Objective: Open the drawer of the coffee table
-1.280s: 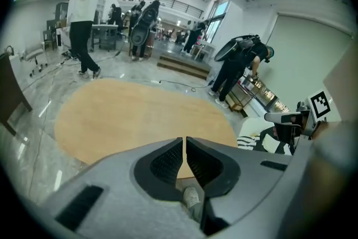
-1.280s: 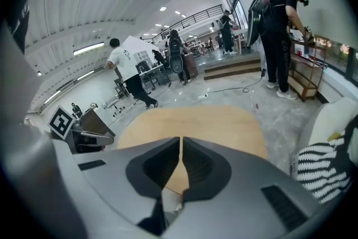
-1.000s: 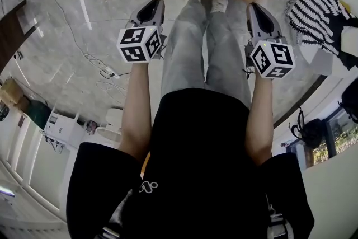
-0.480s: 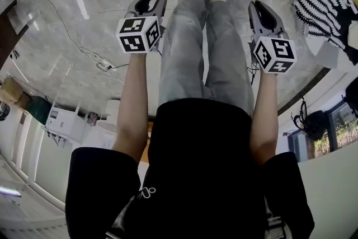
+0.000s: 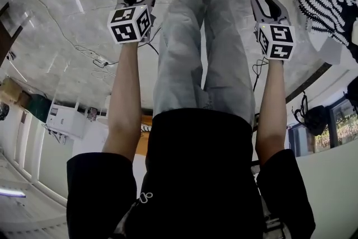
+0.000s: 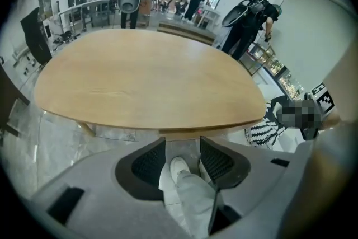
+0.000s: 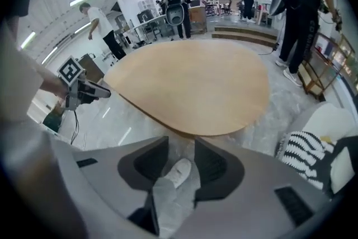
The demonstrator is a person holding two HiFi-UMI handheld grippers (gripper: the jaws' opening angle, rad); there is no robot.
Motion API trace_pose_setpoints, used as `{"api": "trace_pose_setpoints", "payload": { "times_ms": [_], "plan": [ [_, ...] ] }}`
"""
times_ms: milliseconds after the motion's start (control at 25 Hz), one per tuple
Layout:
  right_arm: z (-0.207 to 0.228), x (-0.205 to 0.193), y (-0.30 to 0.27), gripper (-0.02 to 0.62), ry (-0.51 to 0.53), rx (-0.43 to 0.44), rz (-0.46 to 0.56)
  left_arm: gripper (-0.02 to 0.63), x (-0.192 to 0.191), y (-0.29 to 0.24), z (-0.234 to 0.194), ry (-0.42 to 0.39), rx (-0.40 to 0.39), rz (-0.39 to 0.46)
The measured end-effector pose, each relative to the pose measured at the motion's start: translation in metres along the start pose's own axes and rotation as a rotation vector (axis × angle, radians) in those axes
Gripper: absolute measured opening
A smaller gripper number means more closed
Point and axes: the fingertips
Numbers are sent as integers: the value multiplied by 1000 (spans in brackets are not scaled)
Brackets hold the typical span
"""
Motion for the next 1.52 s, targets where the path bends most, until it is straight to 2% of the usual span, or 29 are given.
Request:
{"api": "trace_pose_setpoints", "payload": {
  "times_ms": [200,600,960,1200,1520],
  "plan": [
    [20,-10,-18,138,78,-48,-55,179,-3,-21,-9,-50,23,-26],
    [39,-25,-51,138,129,-61,-110,179,-4,-44,-29,-98,73,-43],
    [37,-16,-59,143,167,-20,-102,179,-3,-55,-24,-159,19,-61],
    [38,-17,-60,149,184,-10,-108,179,-1,-61,-24,-123,22,-50],
    [42,-22,-69,155,247,-42,-159,179,-1,-62,-25,-111,21,-58]
  ]
}}
Point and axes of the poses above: the fingertips, and each gripper's own axes: y backward along the fingers, z to its right, x out of its top, and after that the axes turned 4 degrees about -z, right-handed
